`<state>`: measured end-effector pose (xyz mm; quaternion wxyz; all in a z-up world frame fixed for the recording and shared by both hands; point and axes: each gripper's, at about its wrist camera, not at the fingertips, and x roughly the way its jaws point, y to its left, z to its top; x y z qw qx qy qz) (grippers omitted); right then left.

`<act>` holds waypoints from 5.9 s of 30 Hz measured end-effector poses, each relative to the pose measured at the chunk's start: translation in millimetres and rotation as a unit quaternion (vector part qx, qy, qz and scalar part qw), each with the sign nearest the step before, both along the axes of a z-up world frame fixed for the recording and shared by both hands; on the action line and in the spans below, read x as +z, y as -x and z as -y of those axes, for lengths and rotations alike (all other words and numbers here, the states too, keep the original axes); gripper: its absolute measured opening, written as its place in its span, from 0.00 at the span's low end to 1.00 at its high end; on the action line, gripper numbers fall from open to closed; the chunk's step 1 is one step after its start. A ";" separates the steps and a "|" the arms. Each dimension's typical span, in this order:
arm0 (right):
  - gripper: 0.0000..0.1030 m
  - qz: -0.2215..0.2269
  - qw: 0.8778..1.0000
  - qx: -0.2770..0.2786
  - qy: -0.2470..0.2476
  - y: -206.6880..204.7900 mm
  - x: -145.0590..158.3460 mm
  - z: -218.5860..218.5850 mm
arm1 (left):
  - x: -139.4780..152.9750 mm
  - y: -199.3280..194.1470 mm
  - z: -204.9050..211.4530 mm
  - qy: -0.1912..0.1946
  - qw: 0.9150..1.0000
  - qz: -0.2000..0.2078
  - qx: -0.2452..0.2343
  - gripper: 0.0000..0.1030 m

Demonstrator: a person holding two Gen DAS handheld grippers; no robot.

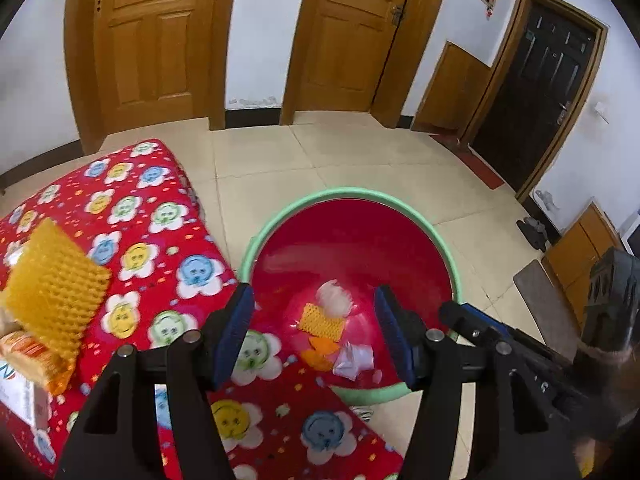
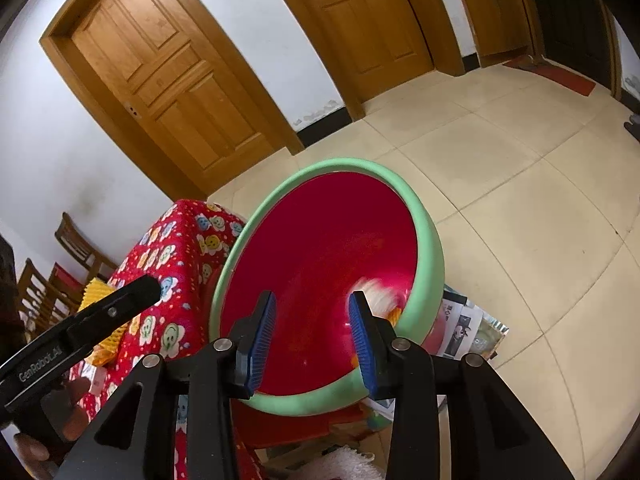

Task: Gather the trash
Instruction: 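Grasp the white medicine box with the left tool while the right grasps another yellow foam net, then carry the box and foam net over the bin and release both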

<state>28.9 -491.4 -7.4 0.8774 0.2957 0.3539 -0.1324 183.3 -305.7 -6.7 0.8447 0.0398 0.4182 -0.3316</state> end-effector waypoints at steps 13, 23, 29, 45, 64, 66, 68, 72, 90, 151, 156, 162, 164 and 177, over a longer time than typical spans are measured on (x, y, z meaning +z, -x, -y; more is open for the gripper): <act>0.42 0.021 0.999 0.026 -0.003 5.7 20.3 -27.6 | 11.3 1.4 -90.1 0.002 0.995 -0.005 0.104 0.60; 0.44 0.028 0.998 0.056 0.008 2.7 32.8 -58.0 | -8.6 -0.8 -161.5 0.007 0.985 -0.044 0.168 0.60; 0.44 0.020 0.997 0.074 0.012 -3.5 32.2 -73.5 | -25.4 -12.1 -181.5 0.012 0.977 -0.067 0.202 0.60; 0.44 0.012 0.991 0.135 0.023 -26.7 34.7 -111.5 | -37.0 -18.6 -283.1 -0.021 0.942 -0.074 0.327 0.60; 0.51 -0.014 0.976 0.214 0.041 -79.4 33.6 -165.4 | -48.2 -76.5 -296.8 -0.053 0.923 -0.088 0.371 0.60; 0.55 -0.016 0.973 0.224 0.046 -88.1 34.3 -172.7 | -50.0 -75.9 -301.4 -0.037 0.923 -0.091 0.373 0.60; 0.58 -0.018 0.971 0.235 0.049 -98.9 34.8 -182.1 | -50.7 -73.2 -307.2 -0.021 0.923 -0.093 0.372 0.60; 0.63 -0.016 0.966 0.252 0.045 -120.9 36.0 -201.1 | -50.0 -68.0 -316.7 -0.003 0.926 -0.090 0.368 0.60; 0.13 -0.020 0.961 0.272 0.030 -157.8 25.8 -253.1 | -11.8 -30.3 -335.9 0.051 0.943 -0.033 0.327 0.59; 0.15 -0.004 0.999 0.041 0.017 -19.4 11.7 -16.6 | -22.5 -19.7 9.5 -0.016 0.999 -0.036 -0.008 0.59; 0.23 -0.008 0.999 0.038 0.013 -22.3 7.3 -10.8 | -24.3 -19.2 16.0 -0.018 0.999 -0.032 -0.013 0.59; 0.30 -0.007 0.999 0.035 0.010 -18.2 6.4 -10.3 | -20.0 -15.7 13.6 -0.022 0.999 -0.027 -0.010 0.59; 0.30 -0.006 0.999 0.035 0.011 -17.0 7.4 -10.6 | -16.0 -11.3 10.7 -0.023 0.999 -0.023 -0.006 0.59; 0.44 0.013 0.999 0.043 0.013 -10.2 27.0 -23.6 | 5.2 -3.5 -24.7 -0.011 1.000 -0.008 0.028 0.59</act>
